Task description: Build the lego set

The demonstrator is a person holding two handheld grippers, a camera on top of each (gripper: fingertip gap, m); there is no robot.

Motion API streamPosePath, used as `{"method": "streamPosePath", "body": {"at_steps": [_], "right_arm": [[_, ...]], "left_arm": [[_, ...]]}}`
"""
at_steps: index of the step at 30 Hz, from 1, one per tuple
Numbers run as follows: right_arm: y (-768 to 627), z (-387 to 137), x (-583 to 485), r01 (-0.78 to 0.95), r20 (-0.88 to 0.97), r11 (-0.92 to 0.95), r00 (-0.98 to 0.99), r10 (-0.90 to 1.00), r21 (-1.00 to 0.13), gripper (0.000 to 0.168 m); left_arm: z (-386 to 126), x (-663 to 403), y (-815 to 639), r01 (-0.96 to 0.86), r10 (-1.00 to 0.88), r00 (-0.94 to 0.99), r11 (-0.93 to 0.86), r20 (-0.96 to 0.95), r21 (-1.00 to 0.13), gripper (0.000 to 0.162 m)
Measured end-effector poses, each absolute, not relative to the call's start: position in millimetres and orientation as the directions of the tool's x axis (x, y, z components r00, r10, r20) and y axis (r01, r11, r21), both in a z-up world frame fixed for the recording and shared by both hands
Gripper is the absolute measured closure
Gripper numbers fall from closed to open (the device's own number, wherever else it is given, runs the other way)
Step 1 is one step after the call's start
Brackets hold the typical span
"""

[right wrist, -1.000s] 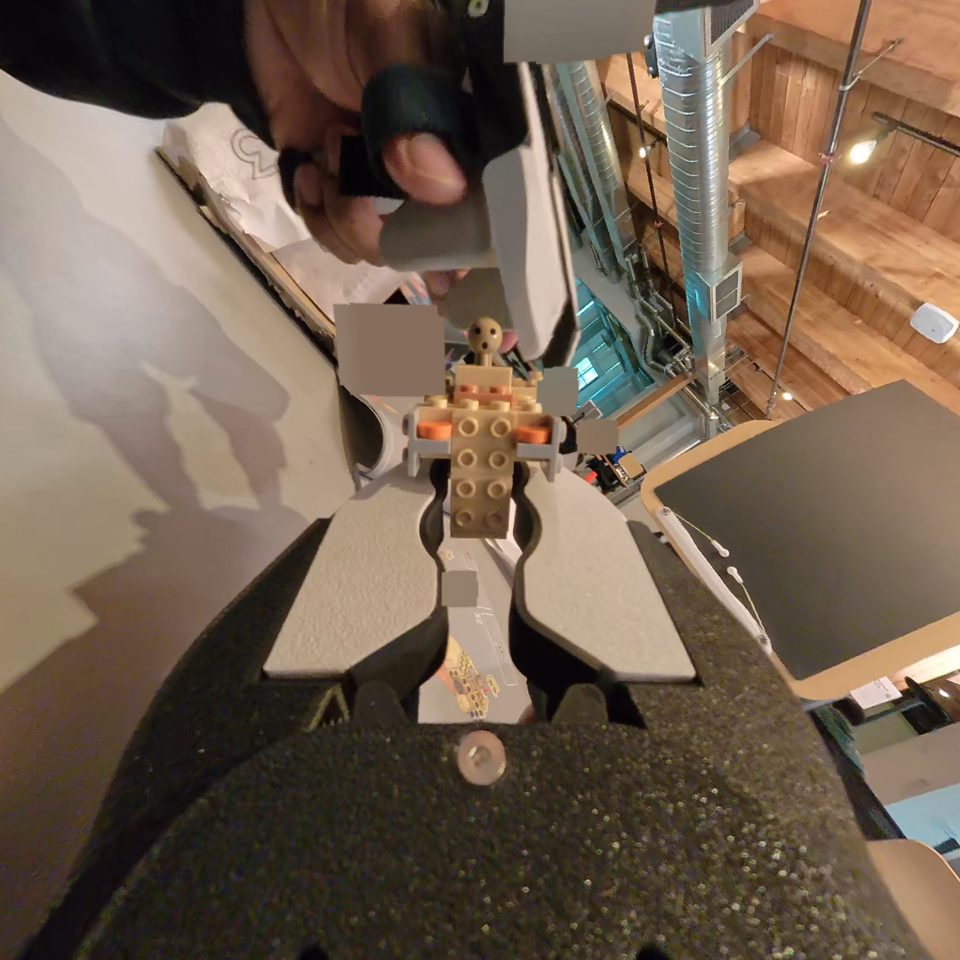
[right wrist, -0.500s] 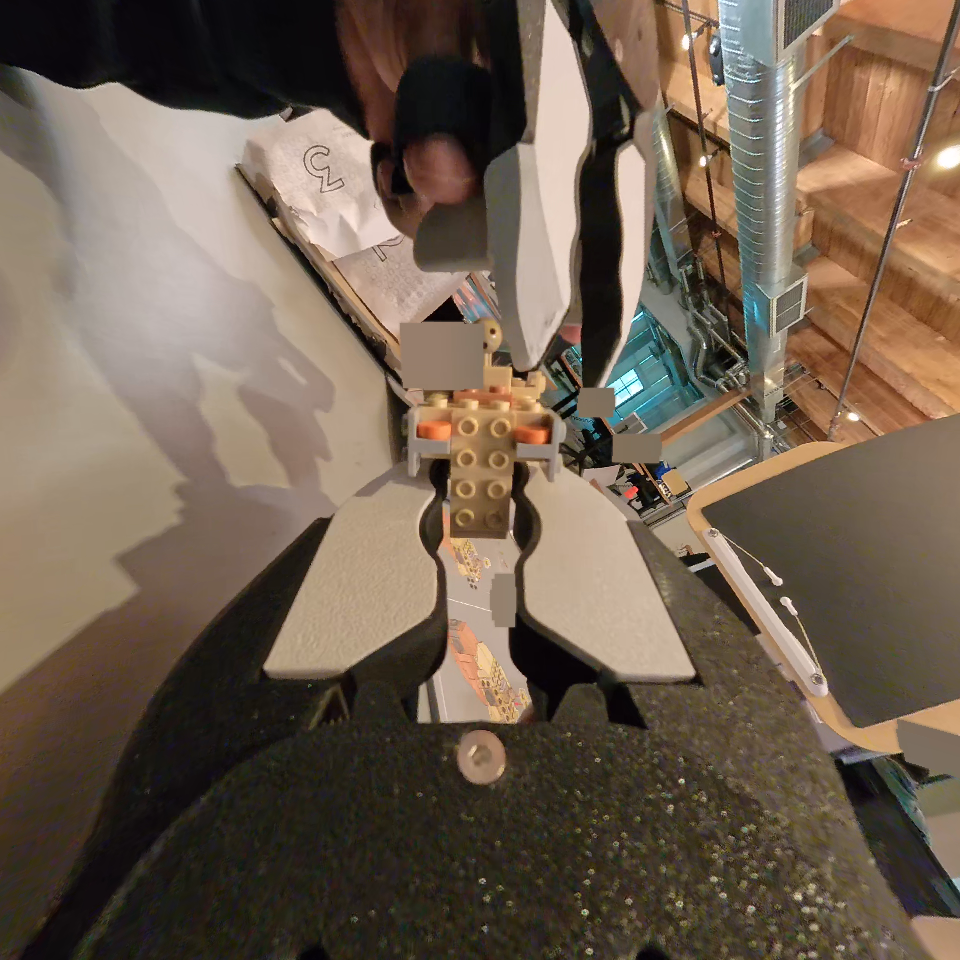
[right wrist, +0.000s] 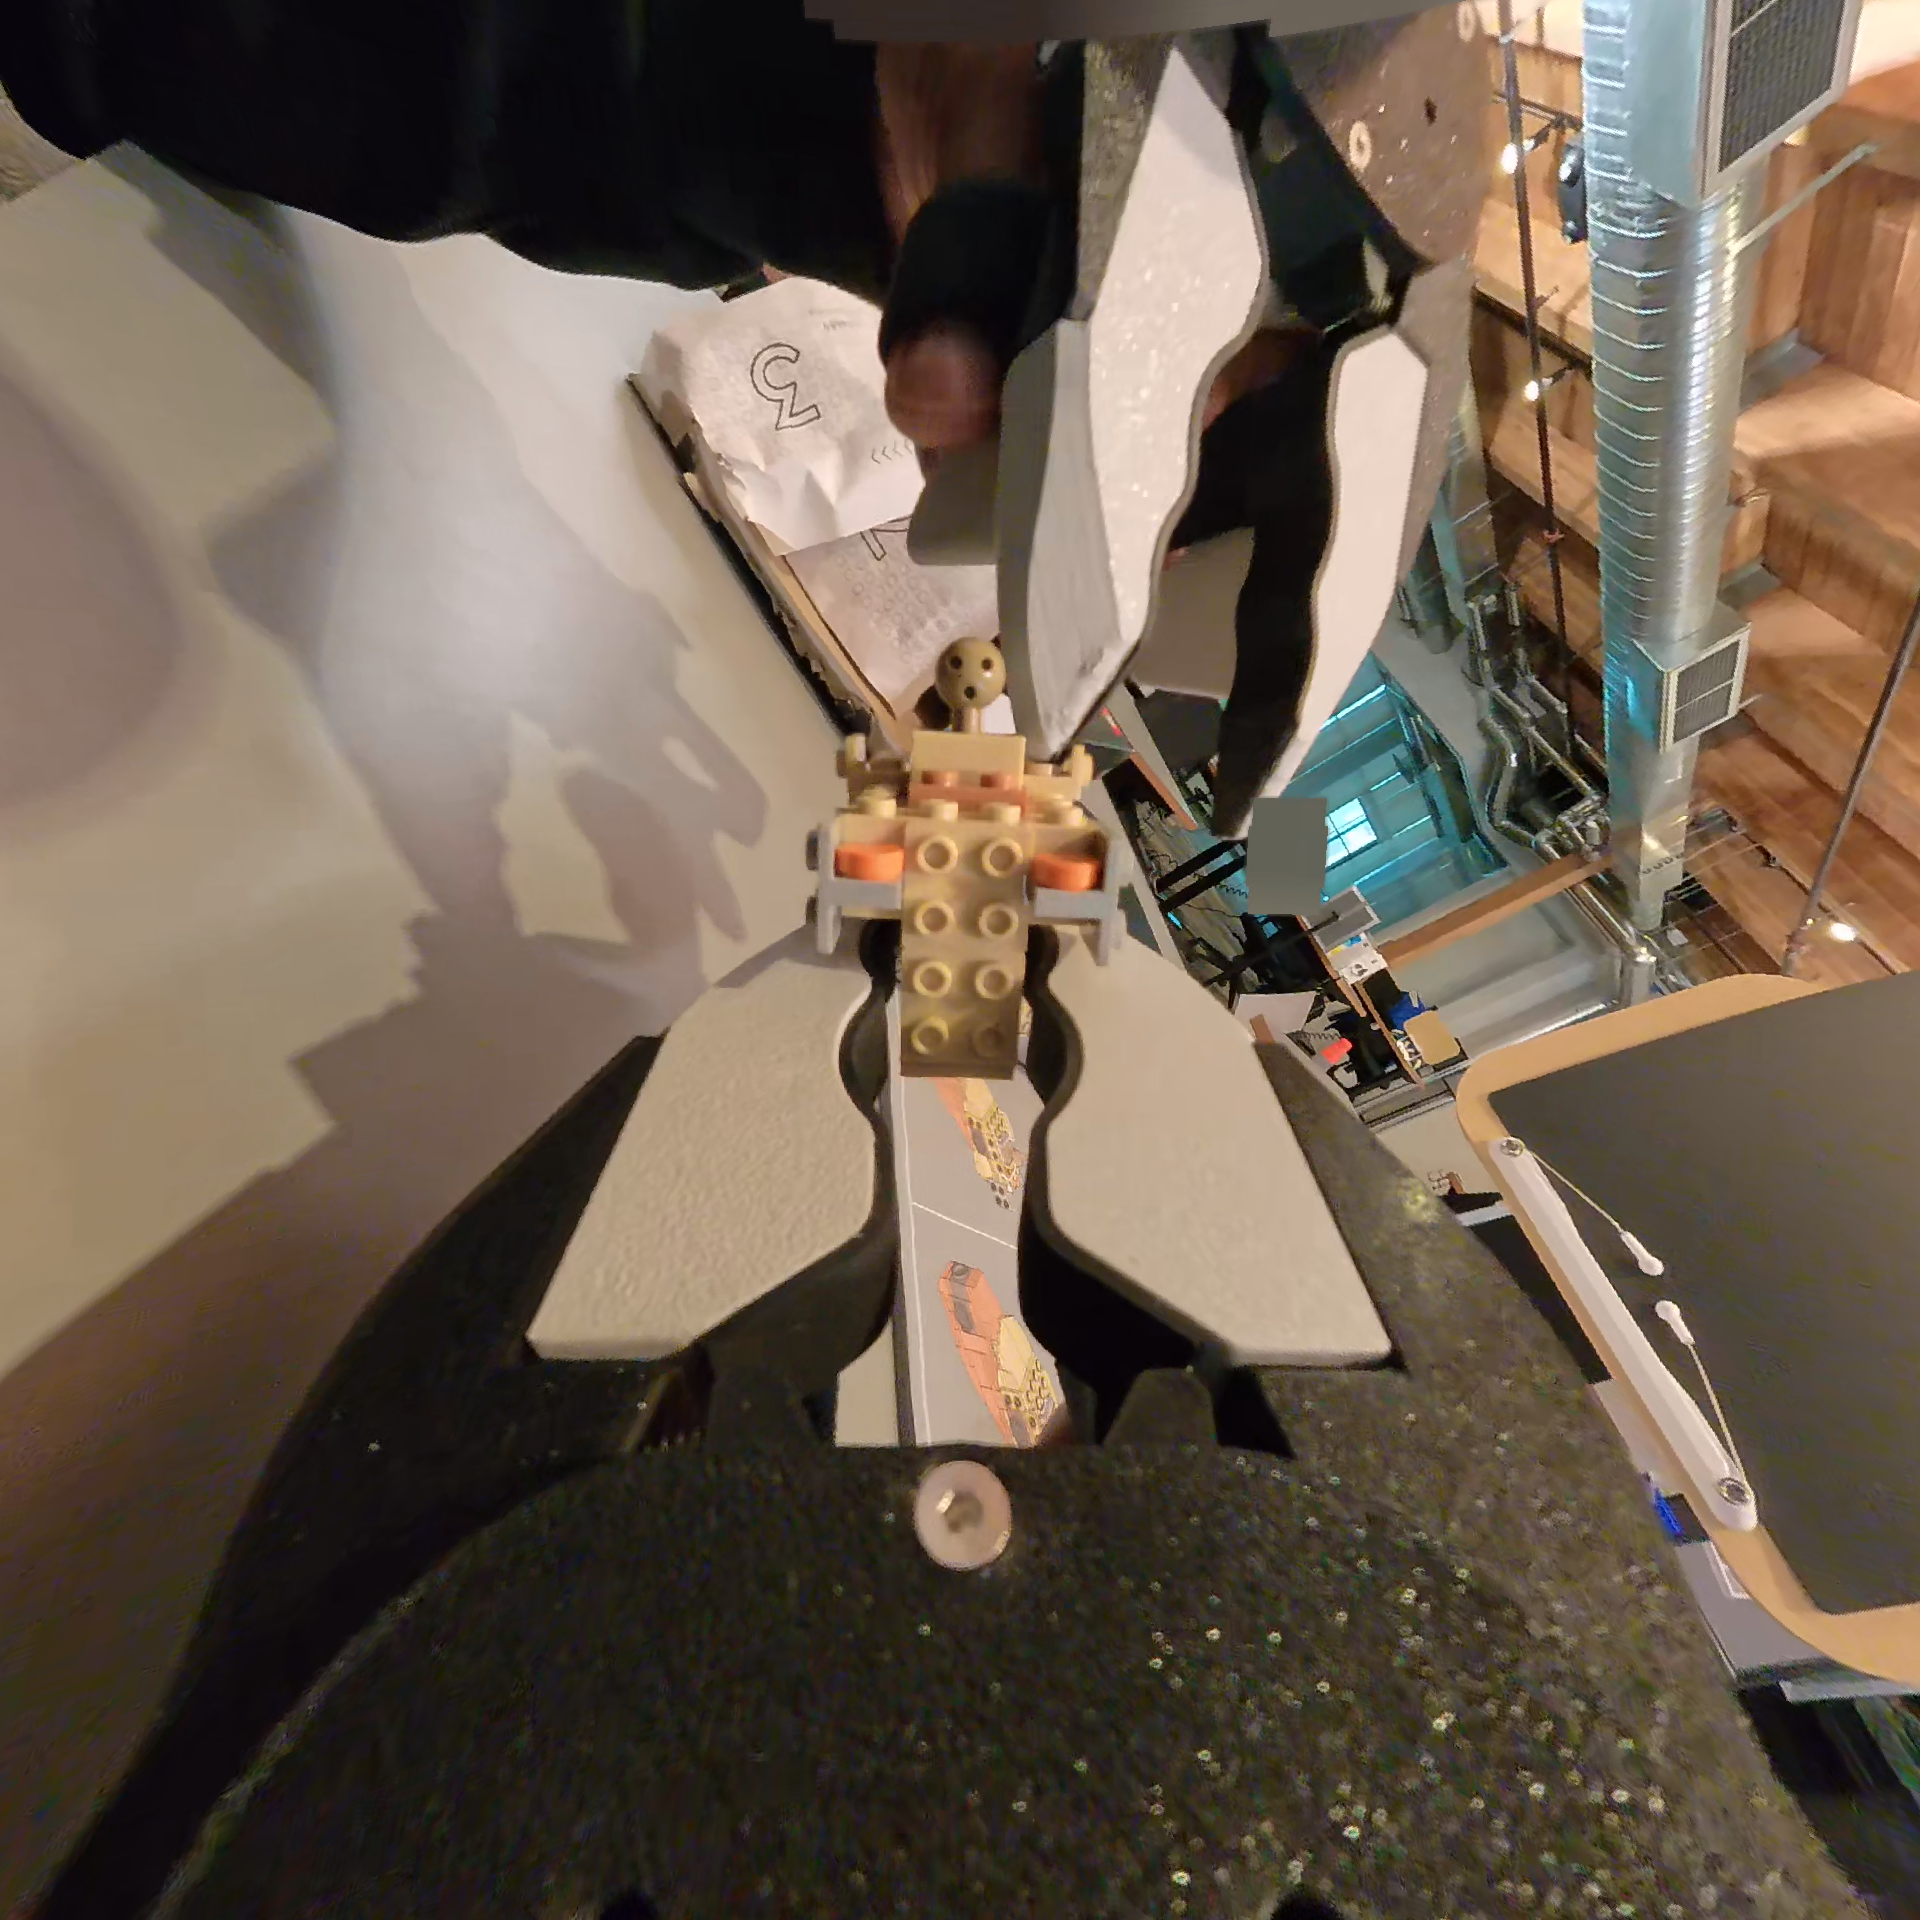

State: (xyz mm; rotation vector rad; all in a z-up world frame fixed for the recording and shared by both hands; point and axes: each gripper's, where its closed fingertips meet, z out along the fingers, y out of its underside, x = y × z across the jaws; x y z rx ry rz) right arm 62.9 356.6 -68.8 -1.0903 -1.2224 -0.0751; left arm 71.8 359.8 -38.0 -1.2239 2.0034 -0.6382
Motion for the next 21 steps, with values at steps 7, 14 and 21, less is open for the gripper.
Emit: {"method": "streamPosePath", "body": {"at_steps": [7, 14, 21], "right_arm": [[353.6, -69.1, 60.7, 0.56, 0.768, 0.531, 0.395, 0.504, -0.637, 0.146], [354.6, -71.7, 62.0, 0.572, 0.769, 0.522, 0.388, 0.508, -0.633, 0.146], [354.2, -71.2, 63.2, 0.58, 0.774, 0.52, 0.386, 0.502, -0.627, 0.147]], "left_arm": [[-36.6, 71.0, 355.6, -0.53, -0.86, -0.356, 0.508, -0.366, -0.679, 0.122], [-40.4, 71.8, 353.5, -0.525, -0.859, -0.381, 0.505, -0.342, -0.685, 0.129], [-40.7, 73.2, 351.4, -0.513, -0.861, -0.393, 0.497, -0.324, -0.7, 0.132]]}}
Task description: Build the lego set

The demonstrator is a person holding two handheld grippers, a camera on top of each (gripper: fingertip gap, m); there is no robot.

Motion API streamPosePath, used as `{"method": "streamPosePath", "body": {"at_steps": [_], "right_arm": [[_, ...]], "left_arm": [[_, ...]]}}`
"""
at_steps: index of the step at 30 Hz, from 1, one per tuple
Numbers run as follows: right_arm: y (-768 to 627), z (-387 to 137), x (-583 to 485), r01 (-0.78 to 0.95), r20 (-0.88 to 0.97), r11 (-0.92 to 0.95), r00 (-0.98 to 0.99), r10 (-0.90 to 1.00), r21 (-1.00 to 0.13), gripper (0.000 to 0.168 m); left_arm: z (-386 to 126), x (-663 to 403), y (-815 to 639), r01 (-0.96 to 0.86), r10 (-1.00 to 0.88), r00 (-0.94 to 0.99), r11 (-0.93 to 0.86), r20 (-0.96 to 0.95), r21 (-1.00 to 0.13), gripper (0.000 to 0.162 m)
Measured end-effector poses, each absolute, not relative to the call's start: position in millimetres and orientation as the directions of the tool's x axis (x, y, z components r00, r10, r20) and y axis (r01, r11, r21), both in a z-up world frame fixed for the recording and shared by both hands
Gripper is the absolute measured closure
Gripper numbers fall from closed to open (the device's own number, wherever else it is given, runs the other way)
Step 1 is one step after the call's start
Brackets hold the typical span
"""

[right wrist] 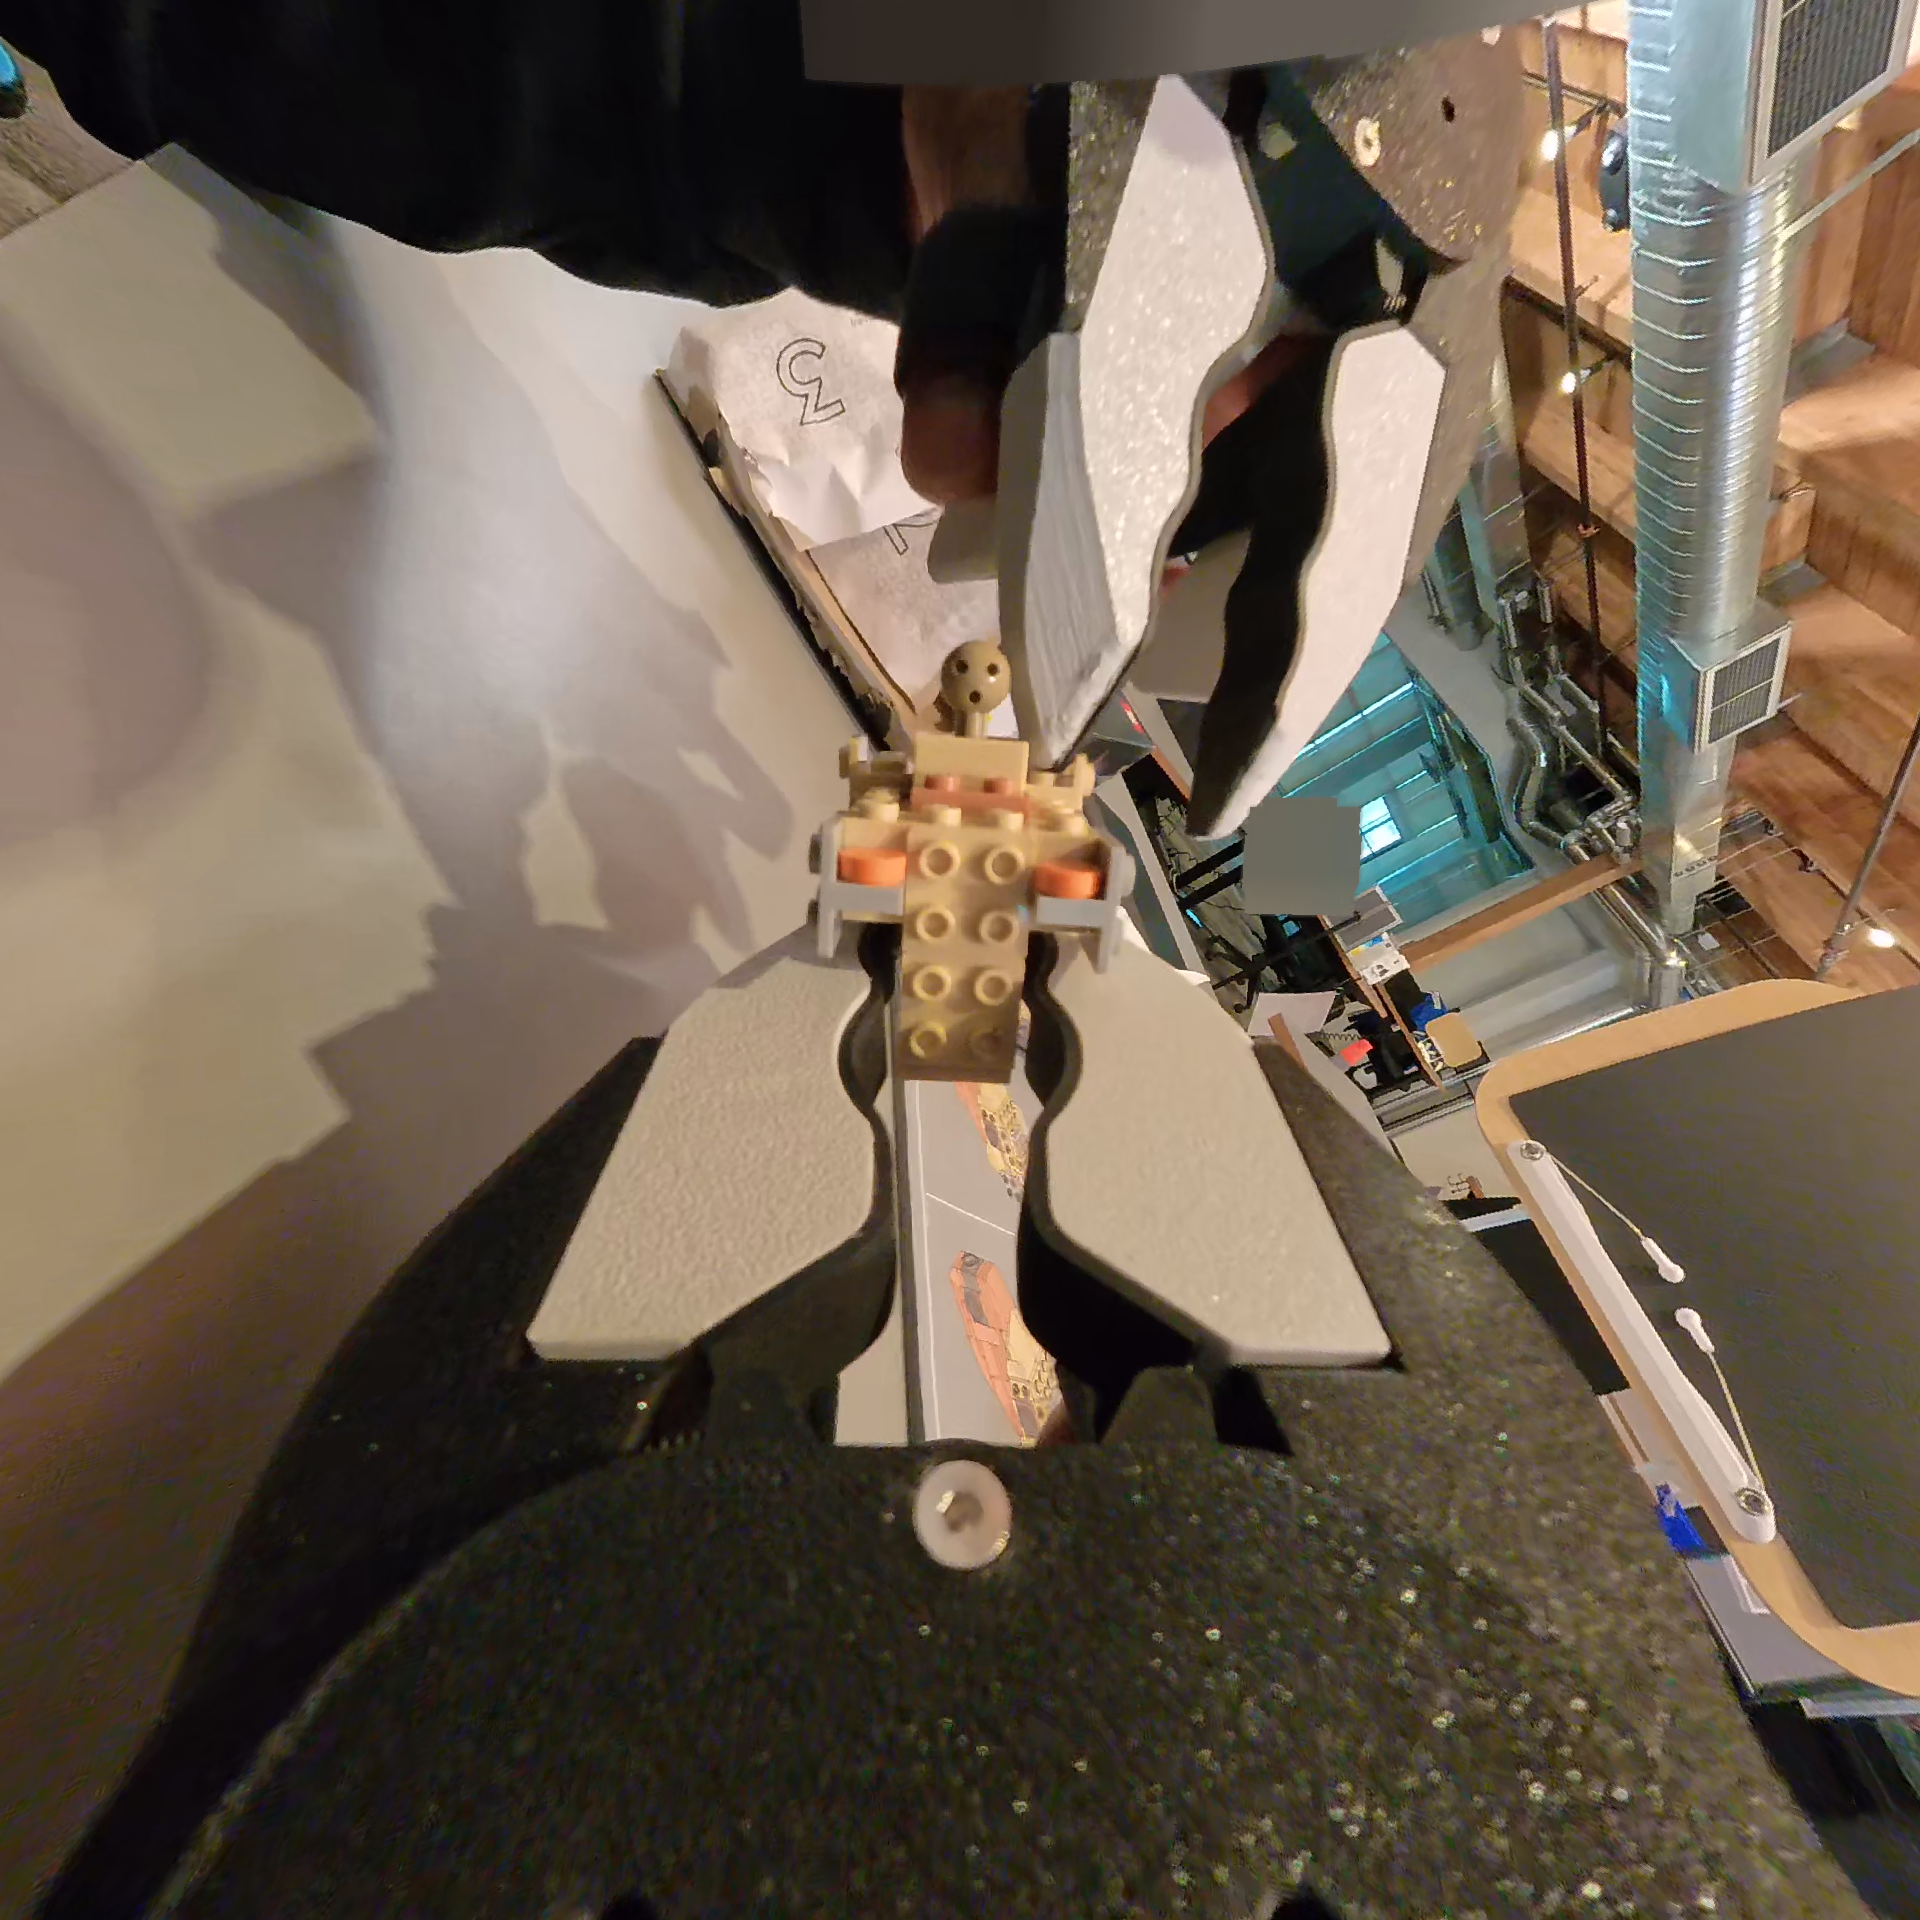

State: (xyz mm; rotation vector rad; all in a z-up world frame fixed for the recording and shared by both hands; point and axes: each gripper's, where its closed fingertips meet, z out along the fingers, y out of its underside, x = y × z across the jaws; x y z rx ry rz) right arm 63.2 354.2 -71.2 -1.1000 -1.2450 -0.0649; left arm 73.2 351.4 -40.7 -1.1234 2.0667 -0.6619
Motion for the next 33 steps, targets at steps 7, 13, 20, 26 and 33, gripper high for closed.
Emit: {"method": "streamPosePath", "body": {"at_steps": [7, 13, 20, 26, 33], "right_arm": [[360.5, -78.1, 66.7, 0.583, 0.747, 0.483, 0.394, 0.535, -0.653, 0.146], [358.5, -73.4, 65.3, 0.44, 0.592, 0.408, 0.464, 0.659, -0.8, 0.146], [354.2, -59.4, 69.3, 0.23, 0.393, 0.32, 0.489, 0.778, -0.919, 0.146], [353.3, -47.7, 75.0, 0.029, 0.184, 0.194, 0.472, 0.862, -0.981, 0.146], [357.2, -53.6, 75.6, 0.044, 0.137, 0.132, 0.471, 0.872, -0.99, 0.146]], "left_arm": [[-46.0, 76.4, 359.2, -0.526, -0.857, -0.372, 0.512, -0.357, -0.68, 0.131], [-22.6, 70.0, 370.2, -0.431, -0.894, -0.325, 0.43, -0.308, -0.794, 0.118], [-39.0, 60.8, 359.4, -0.324, -0.843, -0.479, 0.43, -0.246, -0.842, 0.119], [-53.2, 69.5, 356.2, -0.343, -0.851, -0.478, 0.409, -0.218, -0.845, 0.119], [-55.8, 82.4, 353.7, -0.324, -0.882, -0.438, 0.334, -0.173, -0.885, 0.125]]}}
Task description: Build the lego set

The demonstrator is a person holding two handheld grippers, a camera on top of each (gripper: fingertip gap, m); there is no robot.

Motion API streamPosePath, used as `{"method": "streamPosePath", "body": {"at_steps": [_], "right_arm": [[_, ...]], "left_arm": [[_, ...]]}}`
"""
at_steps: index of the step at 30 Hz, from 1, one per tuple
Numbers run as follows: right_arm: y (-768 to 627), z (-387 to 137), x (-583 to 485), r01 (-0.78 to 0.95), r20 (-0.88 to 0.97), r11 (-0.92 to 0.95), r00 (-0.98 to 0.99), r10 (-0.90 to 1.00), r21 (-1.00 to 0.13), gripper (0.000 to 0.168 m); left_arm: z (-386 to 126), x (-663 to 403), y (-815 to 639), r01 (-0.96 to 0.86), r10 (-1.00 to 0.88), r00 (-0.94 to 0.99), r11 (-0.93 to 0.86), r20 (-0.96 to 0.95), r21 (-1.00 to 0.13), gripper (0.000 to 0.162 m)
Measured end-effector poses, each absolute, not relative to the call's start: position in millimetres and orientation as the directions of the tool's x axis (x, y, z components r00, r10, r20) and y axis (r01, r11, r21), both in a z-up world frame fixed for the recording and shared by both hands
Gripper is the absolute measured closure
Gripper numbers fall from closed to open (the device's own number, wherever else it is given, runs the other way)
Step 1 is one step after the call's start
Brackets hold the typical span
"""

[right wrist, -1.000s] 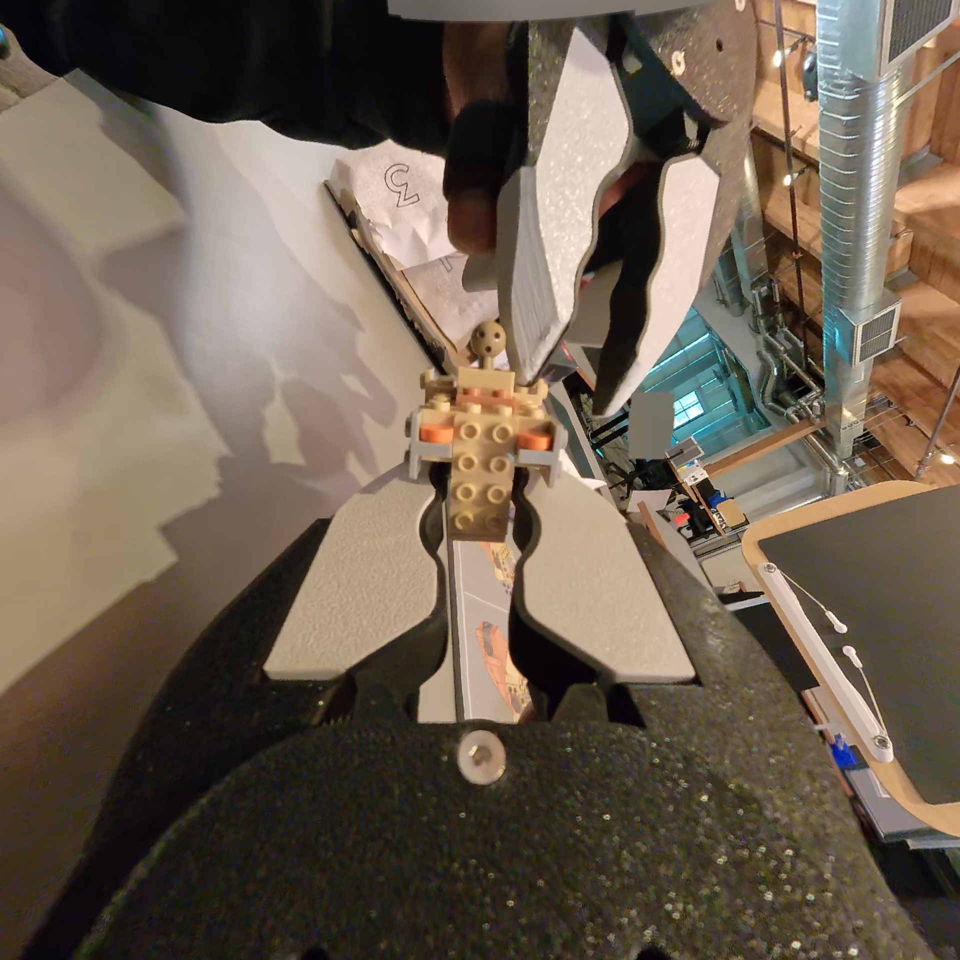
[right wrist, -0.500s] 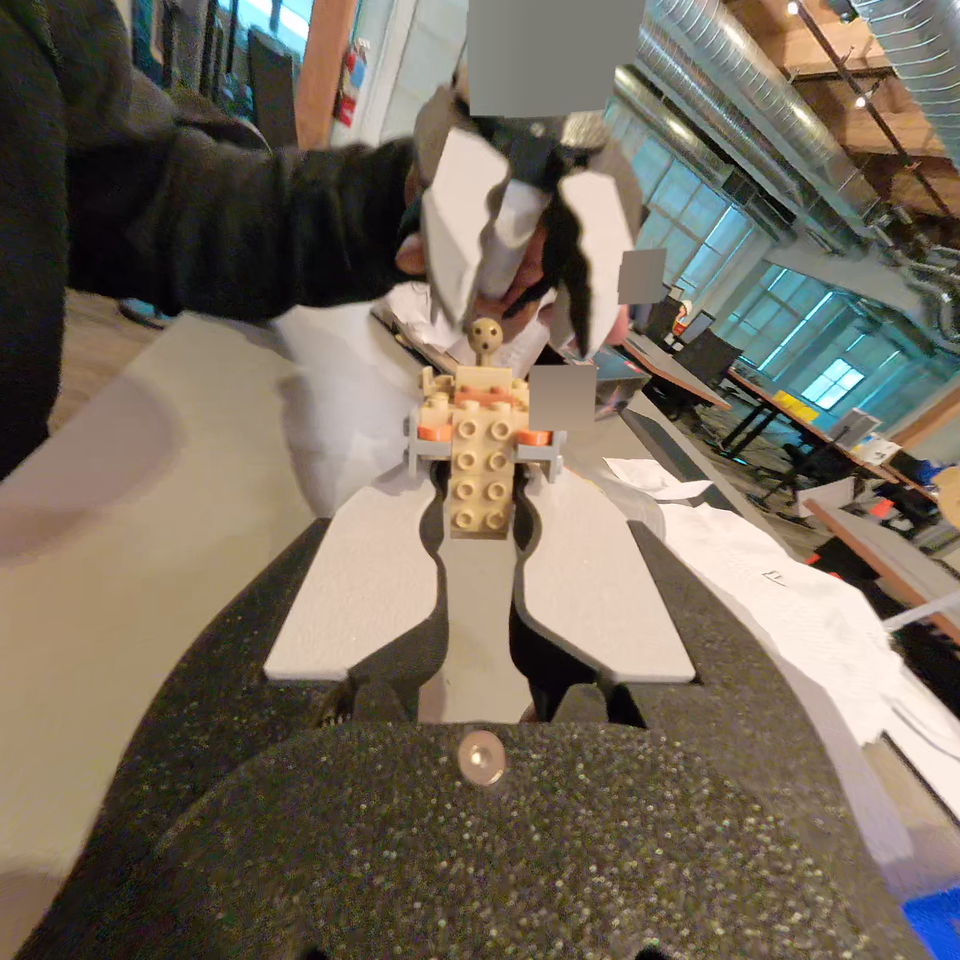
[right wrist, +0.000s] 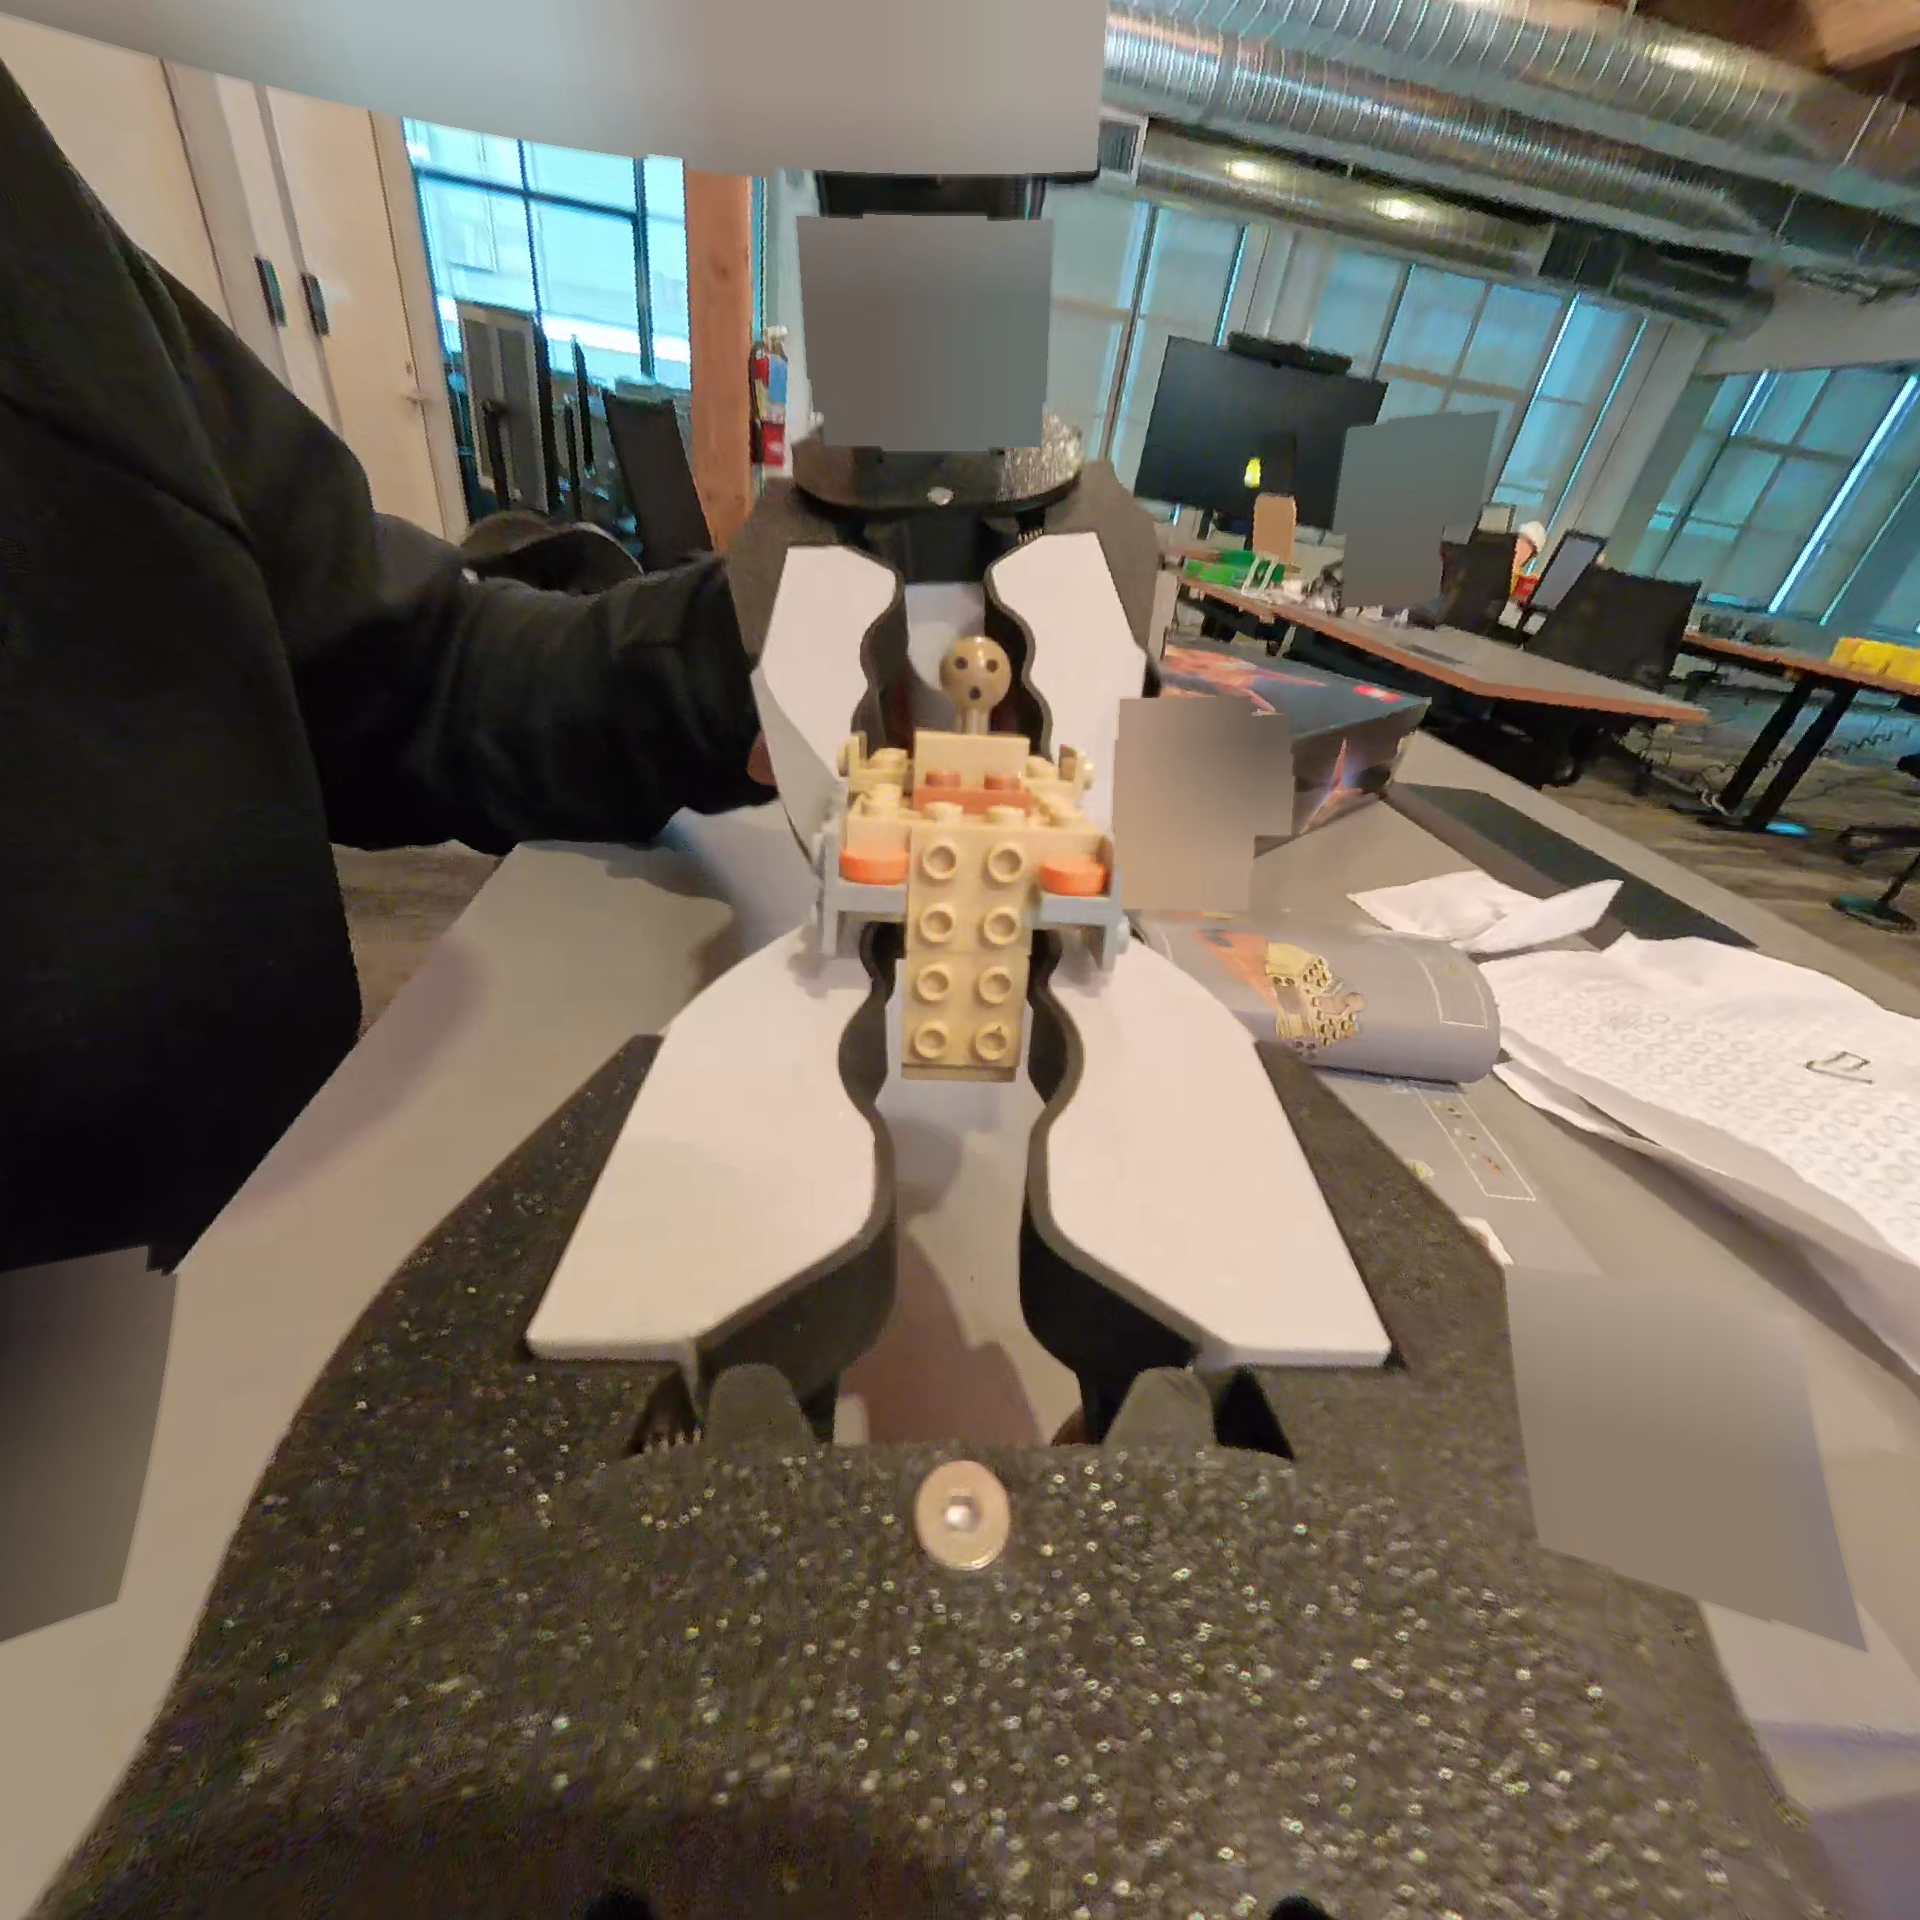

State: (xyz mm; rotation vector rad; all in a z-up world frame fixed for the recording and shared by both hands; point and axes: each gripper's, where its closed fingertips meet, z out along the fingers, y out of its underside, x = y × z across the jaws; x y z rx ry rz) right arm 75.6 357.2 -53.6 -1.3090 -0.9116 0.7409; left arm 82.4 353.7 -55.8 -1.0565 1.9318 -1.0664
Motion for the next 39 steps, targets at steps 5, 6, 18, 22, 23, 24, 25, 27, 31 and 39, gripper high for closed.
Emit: {"method": "streamPosePath", "body": {"at_steps": [5, 6, 18, 22, 23, 24, 25, 27, 31, 39], "right_arm": [[372.1, -72.7, 89.3, 0.266, 0.155, 0.001, 0.557, 0.816, -0.964, 0.126], [371.3, -74.5, 96.7, 0.303, 0.166, -0.021, 0.578, 0.799, -0.953, 0.121], [307.7, -132.6, 211.0, 0.552, 0.196, -0.377, 0.719, 0.666, -0.744, 0.147], [309.3, -154.9, 196.9, 0.683, 0.267, -0.353, 0.628, 0.731, -0.64, 0.151], [313.1, -157.8, 195.6, 0.698, 0.275, -0.35, 0.616, 0.738, -0.625, 0.151], [317.5, -159.0, 194.3, 0.702, 0.277, -0.347, 0.612, 0.741, -0.622, 0.151], [321.0, -159.3, 192.3, 0.699, 0.27, -0.342, 0.608, 0.747, -0.628, 0.153], [324.3, -160.4, 189.1, 0.696, 0.25, -0.335, 0.595, 0.764, -0.635, 0.157], [324.4, -161.5, 188.4, 0.691, 0.207, -0.343, 0.581, 0.787, -0.637, 0.162], [320.1, -161.1, 186.2, 0.686, 0.198, -0.284, 0.533, 0.823, -0.67, 0.162]], "left_arm": [[-70.7, 81.0, 361.6, -0.373, -0.917, -0.381, 0.272, -0.121, -0.887, 0.125], [-75.1, 80.5, 361.3, -0.385, -0.922, -0.374, 0.253, -0.1, -0.888, 0.125], [-134.9, 80.0, 355.5, -0.584, -0.917, -0.375, 0.349, -0.137, -0.733, 0.125], [-137.2, 81.7, 352.9, -0.581, -0.911, -0.385, 0.364, -0.149, -0.728, 0.125], [-137.1, 82.1, 352.9, -0.578, -0.911, -0.385, 0.364, -0.149, -0.731, 0.125], [-137.1, 82.3, 352.9, -0.574, -0.91, -0.387, 0.364, -0.148, -0.733, 0.125], [-137.1, 82.3, 352.7, -0.571, -0.909, -0.389, 0.364, -0.148, -0.735, 0.125], [-137.0, 82.2, 352.6, -0.565, -0.907, -0.393, 0.366, -0.149, -0.739, 0.125], [-136.9, 81.8, 352.7, -0.557, -0.905, -0.398, 0.371, -0.153, -0.743, 0.125], [-136.8, 81.6, 351.6, -0.55, -0.896, -0.405, 0.397, -0.182, -0.734, 0.125]]}}
